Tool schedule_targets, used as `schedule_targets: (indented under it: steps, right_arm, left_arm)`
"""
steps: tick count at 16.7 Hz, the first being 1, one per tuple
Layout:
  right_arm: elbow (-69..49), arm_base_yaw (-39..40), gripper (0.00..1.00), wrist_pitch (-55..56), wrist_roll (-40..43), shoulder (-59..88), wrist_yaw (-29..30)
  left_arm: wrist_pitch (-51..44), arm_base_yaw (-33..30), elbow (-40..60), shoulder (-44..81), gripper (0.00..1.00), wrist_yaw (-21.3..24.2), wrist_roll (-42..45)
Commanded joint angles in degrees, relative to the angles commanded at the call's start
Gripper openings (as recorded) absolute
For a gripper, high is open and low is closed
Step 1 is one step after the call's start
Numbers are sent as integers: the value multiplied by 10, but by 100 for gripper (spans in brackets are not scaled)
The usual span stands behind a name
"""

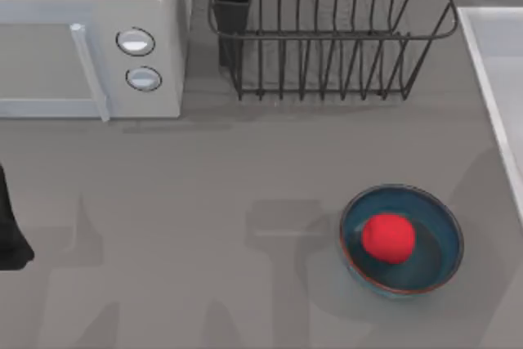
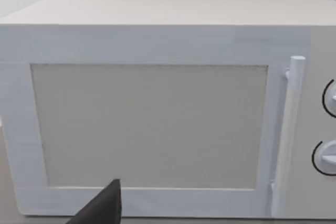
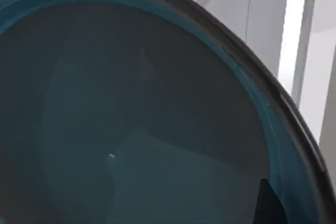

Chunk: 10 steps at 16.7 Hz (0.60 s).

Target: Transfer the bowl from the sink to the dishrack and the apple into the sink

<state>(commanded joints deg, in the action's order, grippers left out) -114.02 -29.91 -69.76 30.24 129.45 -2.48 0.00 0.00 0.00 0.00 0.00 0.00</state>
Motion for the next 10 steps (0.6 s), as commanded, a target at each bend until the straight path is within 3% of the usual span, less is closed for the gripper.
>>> schedule_targets:
  steps: [6,10]
  right_arm:
    - [137,-98,0,-144,94,-289,-9]
    - [195,-146,0,-207,137,-401,-15]
  left_arm:
    - [0,0,0,0,100,0,0]
    - [0,0,0,0,100,0,0]
